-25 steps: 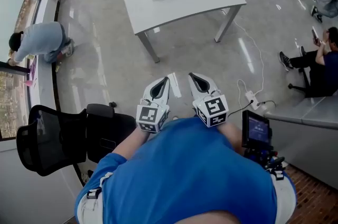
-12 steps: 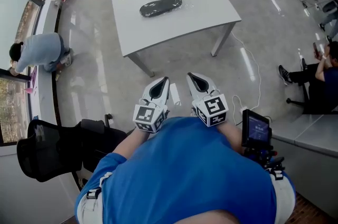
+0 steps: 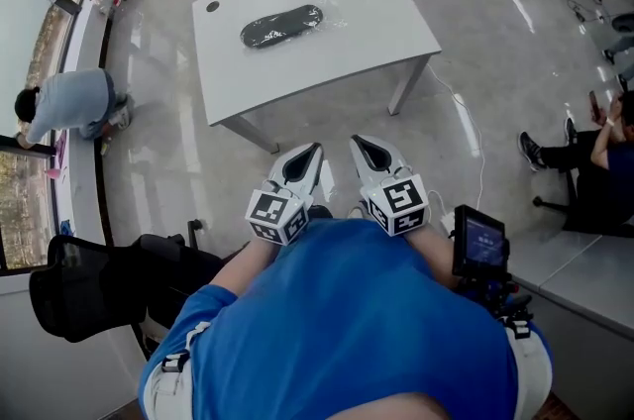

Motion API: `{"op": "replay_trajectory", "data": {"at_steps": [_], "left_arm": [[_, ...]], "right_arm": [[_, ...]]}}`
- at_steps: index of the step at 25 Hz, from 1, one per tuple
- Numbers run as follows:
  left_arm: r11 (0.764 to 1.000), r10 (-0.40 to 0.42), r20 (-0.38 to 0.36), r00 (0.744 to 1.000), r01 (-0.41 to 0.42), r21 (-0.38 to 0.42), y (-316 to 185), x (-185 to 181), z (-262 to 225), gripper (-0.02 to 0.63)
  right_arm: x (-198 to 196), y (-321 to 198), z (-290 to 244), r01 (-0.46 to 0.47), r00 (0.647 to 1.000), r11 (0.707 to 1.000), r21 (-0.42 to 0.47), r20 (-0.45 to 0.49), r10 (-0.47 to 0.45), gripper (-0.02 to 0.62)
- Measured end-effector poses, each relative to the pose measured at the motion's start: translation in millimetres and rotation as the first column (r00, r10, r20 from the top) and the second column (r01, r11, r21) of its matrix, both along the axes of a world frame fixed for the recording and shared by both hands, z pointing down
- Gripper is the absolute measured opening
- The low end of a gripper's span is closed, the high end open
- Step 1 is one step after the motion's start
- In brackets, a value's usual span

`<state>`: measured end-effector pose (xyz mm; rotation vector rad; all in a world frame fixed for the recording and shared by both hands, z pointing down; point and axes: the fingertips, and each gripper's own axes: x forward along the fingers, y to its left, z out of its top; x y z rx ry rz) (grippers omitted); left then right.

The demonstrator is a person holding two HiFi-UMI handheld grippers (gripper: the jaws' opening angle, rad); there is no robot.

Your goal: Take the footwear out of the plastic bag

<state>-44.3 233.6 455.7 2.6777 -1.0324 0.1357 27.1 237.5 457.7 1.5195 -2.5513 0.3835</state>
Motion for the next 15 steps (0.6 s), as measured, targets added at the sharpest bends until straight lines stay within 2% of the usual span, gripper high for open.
{"op": "replay_trajectory", "data": {"at_steps": [6, 15], "left_arm": [[1.000, -0.027, 0.034, 0.999, 0.026, 0.010, -33.2, 9.7, 15.6, 0.008], [0.996, -0.077, 0.061, 0.995, 0.074, 0.048, -99.9, -13.2, 14.4, 0.008]], "right_arm": [[13.5, -29.5, 21.7, 0.006, 1.000, 1.000, -0.031, 0.020, -0.005, 0.003], [2.4, -90.2, 22.4, 0.005, 1.000, 0.999, -0.052, 0.004, -0.005, 0.003]]}}
